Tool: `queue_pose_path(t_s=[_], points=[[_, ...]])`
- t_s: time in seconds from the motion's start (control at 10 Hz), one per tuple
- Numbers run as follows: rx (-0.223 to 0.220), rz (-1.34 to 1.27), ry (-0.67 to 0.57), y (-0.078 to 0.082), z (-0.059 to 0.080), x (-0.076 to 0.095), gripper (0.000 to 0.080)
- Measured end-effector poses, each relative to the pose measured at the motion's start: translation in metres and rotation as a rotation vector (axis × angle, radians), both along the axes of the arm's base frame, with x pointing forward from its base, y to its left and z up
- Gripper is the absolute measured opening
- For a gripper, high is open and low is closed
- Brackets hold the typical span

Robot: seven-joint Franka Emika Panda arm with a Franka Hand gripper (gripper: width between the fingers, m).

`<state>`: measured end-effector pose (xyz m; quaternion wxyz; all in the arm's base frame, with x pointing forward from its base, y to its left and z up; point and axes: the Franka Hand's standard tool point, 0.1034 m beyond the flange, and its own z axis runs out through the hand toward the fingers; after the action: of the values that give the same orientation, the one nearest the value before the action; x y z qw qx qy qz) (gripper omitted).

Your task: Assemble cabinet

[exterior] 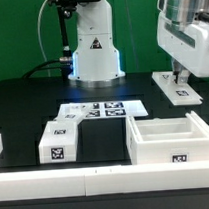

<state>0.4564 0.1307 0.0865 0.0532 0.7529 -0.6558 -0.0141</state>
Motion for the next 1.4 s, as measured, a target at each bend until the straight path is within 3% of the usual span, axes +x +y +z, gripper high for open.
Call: queue_pose_path(t_s=[0.2, 0.4, 0.7, 0.9, 1.1, 1.4], points=[[-0.002, -0.003, -0.097, -0.014, -0.002, 0.008, 0.0064], [-0.001, 0.044, -0.102, -0.019, 0.001, 0.015, 0.0064], [0.007, 0.017, -0.097, -0.019, -0.004, 0.013, 0.0064], [0.023, -0.132, -0.092, -0.035, -0.009, 0.008, 0.0064], [0.023, -0.2, -0.078, -0.037, -0.014, -0.001, 0.0064], [0.022, -0.17, -0.078, -0.029, -0.016, 0.003, 0.0064]])
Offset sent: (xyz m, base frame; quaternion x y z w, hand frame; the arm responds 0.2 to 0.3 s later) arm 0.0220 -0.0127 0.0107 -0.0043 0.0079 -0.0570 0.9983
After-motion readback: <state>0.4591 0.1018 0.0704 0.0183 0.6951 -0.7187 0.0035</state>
